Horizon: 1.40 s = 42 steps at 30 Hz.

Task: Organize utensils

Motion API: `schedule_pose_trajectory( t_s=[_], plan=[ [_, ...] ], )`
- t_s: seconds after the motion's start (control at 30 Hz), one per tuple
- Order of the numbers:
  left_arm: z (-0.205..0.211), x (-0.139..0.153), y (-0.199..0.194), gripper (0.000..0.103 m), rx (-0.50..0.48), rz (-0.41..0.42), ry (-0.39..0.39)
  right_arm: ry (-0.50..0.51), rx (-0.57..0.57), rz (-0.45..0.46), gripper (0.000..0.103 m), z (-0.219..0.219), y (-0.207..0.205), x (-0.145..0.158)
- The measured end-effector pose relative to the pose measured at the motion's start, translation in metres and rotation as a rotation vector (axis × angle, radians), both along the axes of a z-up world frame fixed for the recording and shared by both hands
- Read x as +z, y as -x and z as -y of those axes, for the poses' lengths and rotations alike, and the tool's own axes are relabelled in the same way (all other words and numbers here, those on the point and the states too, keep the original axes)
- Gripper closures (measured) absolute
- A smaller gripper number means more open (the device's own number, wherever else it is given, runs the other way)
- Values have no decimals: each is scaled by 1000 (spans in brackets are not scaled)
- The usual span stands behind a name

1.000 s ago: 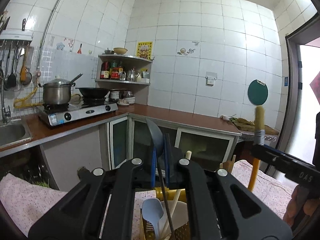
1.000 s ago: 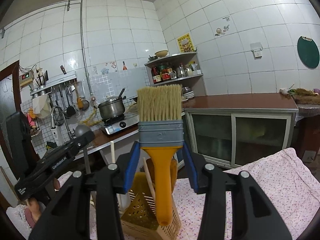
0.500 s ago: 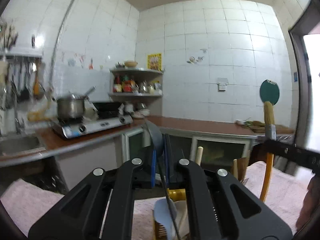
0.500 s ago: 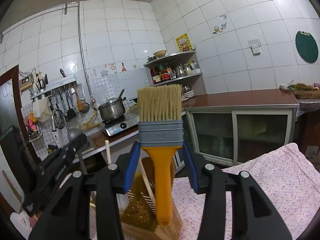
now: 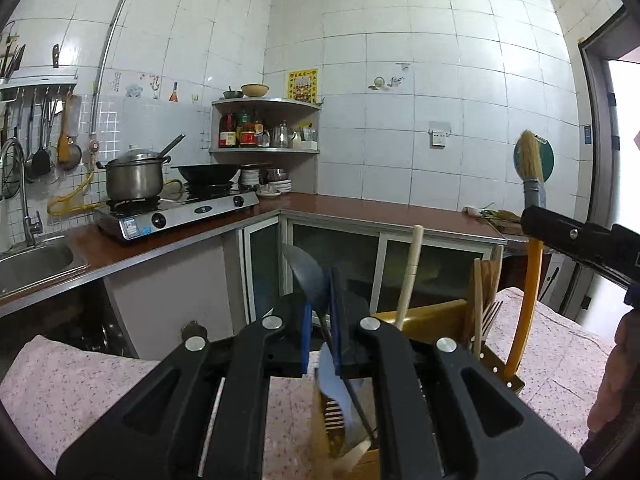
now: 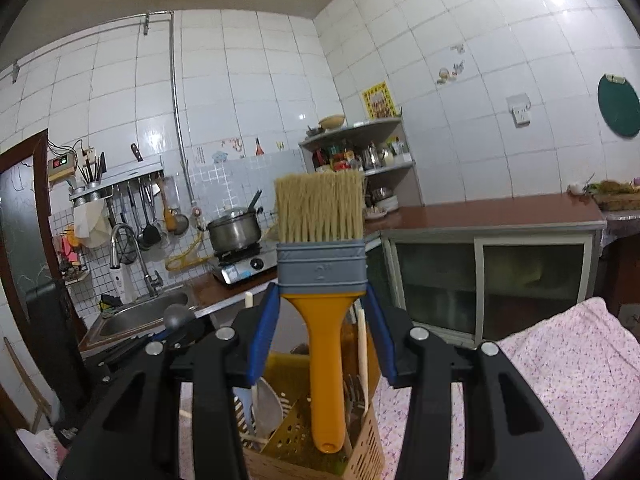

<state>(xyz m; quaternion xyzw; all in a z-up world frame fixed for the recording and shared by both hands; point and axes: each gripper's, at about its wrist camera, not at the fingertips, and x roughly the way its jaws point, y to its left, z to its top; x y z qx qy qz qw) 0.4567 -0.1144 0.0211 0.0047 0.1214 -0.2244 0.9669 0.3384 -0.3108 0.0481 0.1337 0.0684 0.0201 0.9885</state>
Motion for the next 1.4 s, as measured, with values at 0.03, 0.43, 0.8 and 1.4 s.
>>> schedule_pose_trajectory(
  t_s=[0.03, 0.43, 0.8, 1.4],
  plan=[
    [-3, 1, -3, 95, -11, -21, 4, -12, 7, 2, 59, 1, -1, -2],
    [-28, 24, 3, 30, 19, -61, 33, 3, 6, -6, 59, -6, -3, -14],
    [-72, 23, 27, 8, 151, -101, 18, 93, -30, -62, 25, -19, 14, -29],
    [-110, 7, 154, 5, 293, -243, 1, 98, -47, -221, 4, -18, 140, -37]
  ],
)
